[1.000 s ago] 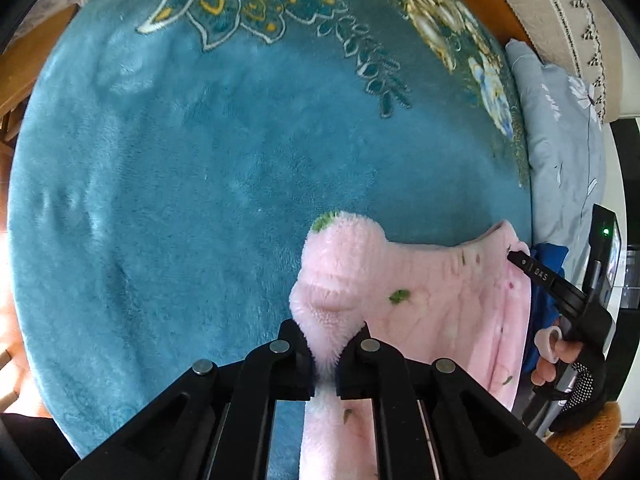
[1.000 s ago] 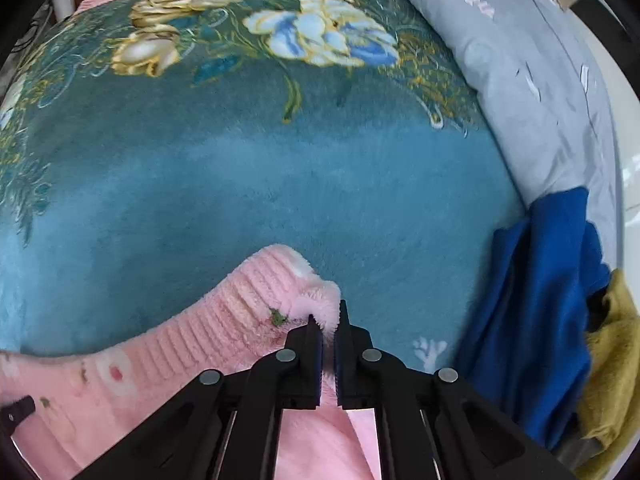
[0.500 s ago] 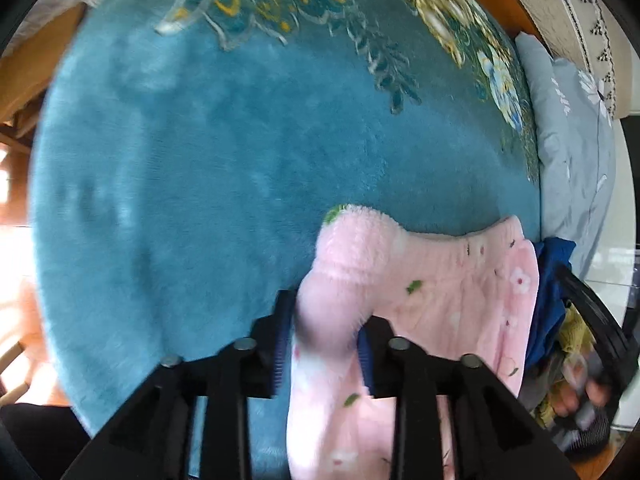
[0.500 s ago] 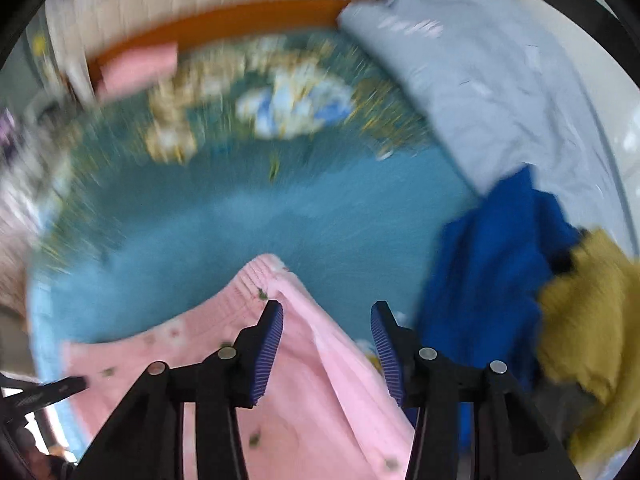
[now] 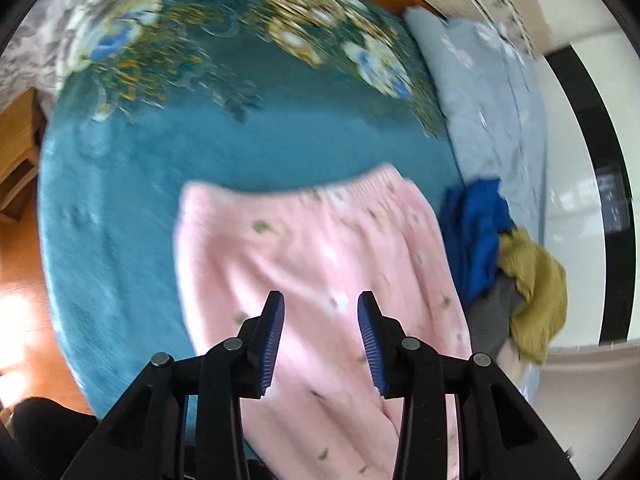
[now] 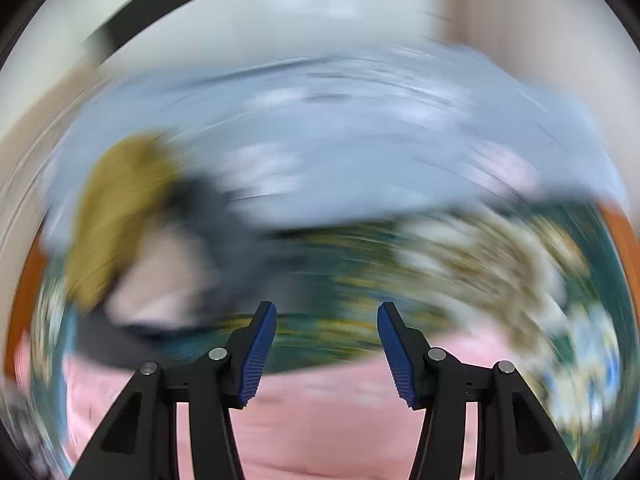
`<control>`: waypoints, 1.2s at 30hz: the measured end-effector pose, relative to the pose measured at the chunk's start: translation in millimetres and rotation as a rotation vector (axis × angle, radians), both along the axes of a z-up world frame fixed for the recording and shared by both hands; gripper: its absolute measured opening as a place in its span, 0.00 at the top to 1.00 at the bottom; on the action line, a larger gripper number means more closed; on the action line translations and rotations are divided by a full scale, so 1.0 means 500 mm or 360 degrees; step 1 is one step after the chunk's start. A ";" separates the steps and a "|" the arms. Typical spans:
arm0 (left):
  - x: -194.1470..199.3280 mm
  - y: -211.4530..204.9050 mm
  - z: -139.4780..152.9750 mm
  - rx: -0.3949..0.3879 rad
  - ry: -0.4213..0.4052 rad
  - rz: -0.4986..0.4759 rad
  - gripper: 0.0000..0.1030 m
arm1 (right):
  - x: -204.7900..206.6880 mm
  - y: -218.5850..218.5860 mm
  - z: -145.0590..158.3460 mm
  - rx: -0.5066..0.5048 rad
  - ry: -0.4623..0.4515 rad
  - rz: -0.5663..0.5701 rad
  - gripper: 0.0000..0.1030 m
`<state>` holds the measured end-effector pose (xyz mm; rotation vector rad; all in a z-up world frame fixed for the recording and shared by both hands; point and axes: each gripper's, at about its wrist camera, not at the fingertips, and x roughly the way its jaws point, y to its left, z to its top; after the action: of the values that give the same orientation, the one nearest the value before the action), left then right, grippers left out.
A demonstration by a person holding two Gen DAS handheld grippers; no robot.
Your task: Fold clothes
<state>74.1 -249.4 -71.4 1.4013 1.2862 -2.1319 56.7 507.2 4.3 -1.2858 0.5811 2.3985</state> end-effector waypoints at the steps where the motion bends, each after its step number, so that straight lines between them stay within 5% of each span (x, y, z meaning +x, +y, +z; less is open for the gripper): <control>1: -0.023 0.019 -0.014 0.0004 -0.0012 -0.0030 0.62 | 0.041 0.061 -0.023 -0.0050 -0.0027 -0.0110 0.45; 9: -0.059 0.120 -0.090 0.0021 -0.0083 -0.0089 0.62 | 0.210 0.277 -0.214 -0.0421 -0.0229 -0.0531 0.45; 12: -0.061 0.118 -0.070 -0.0076 -0.0062 -0.0089 0.62 | 0.255 0.298 -0.265 -0.0617 -0.0238 -0.0656 0.45; 19: -0.050 0.102 -0.090 0.0010 -0.0055 0.0021 0.62 | 0.308 0.254 -0.315 -0.0908 -0.0219 -0.0578 0.45; 23: -0.056 0.118 -0.083 -0.0052 -0.0067 -0.0038 0.62 | 0.305 0.233 -0.321 -0.0902 -0.0210 -0.0619 0.52; 24: -0.057 0.121 -0.079 -0.0075 -0.0065 -0.0057 0.62 | 0.304 0.231 -0.320 -0.0922 -0.0187 -0.0632 0.68; 27: -0.051 0.118 -0.076 -0.0072 -0.0040 -0.0051 0.62 | 0.294 0.226 -0.308 -0.0916 -0.0197 -0.0642 0.90; 31: -0.036 0.101 -0.070 -0.0035 -0.0002 0.0015 0.62 | 0.285 0.217 -0.239 -0.0688 -0.0031 -0.0529 0.93; 36: -0.033 0.091 -0.075 0.0023 0.0019 0.0039 0.62 | 0.274 0.231 -0.275 -0.0583 -0.0215 -0.0622 0.93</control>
<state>57.9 -203.9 -109.0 1.3736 1.3193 -2.1221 193.5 622.5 -133.4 -1.3130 1.1527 1.9273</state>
